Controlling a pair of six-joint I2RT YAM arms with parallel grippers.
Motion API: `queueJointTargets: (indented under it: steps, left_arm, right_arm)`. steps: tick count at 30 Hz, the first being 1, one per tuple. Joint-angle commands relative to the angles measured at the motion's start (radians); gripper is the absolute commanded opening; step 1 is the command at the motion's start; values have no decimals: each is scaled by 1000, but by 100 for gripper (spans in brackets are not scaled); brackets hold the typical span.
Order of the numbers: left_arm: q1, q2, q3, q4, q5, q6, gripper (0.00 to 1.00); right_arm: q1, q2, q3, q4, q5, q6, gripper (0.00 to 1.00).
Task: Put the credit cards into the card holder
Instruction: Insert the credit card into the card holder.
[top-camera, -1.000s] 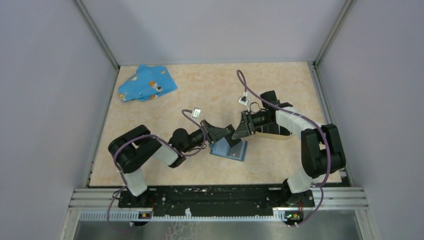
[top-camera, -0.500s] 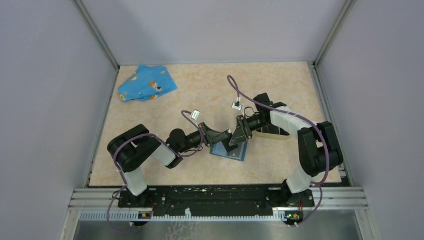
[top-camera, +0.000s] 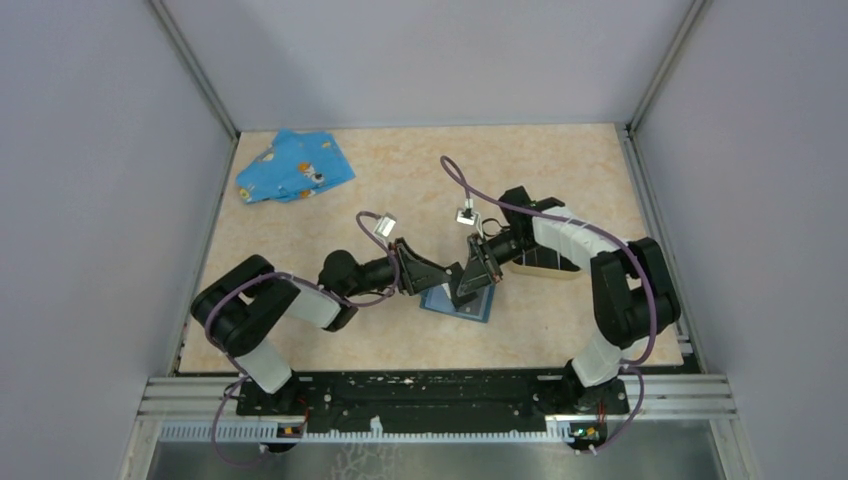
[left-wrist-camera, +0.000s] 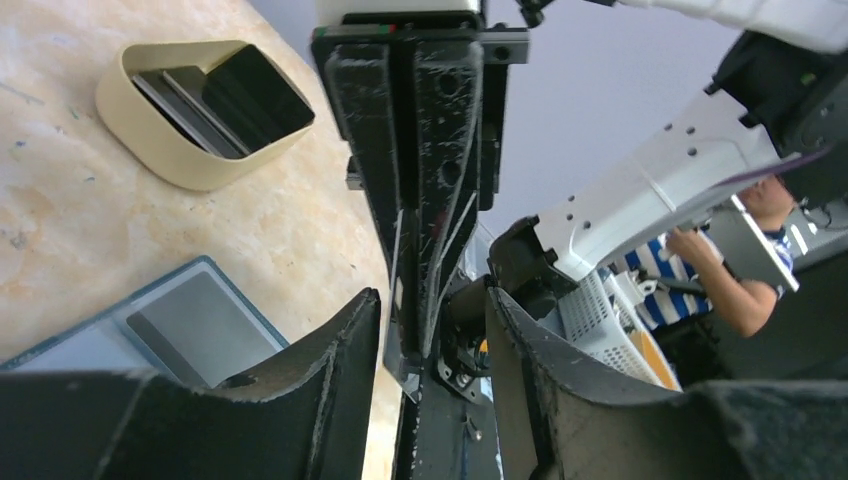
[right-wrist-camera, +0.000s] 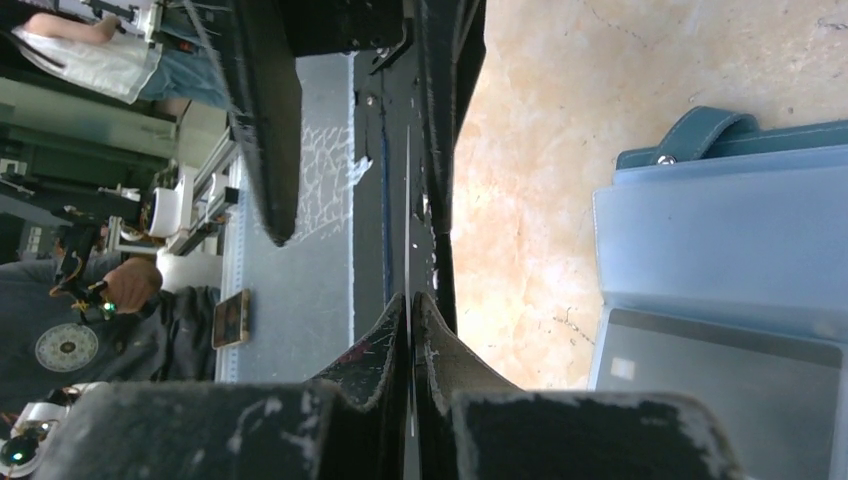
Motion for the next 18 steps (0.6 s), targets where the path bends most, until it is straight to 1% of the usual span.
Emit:
queueJointTargets:
  steps: [1, 3, 5, 9, 18]
  left_arm:
    - [20, -83, 34, -133, 177, 148, 50]
    - [20, -101, 56, -216, 201, 183, 48]
    - [19, -112, 71, -262, 216, 202, 42]
    - [20, -124, 89, -333, 240, 231, 42]
    - [20, -161, 87, -412, 240, 277, 42]
  right_arm:
    - [35, 24, 61, -90, -19, -125, 0]
    - [45, 28, 64, -96, -13, -132, 0]
    - [48, 28, 65, -97, -13, -132, 0]
    - [48, 24, 67, -103, -14, -141, 0]
    - [49, 16, 67, -107, -16, -155, 0]
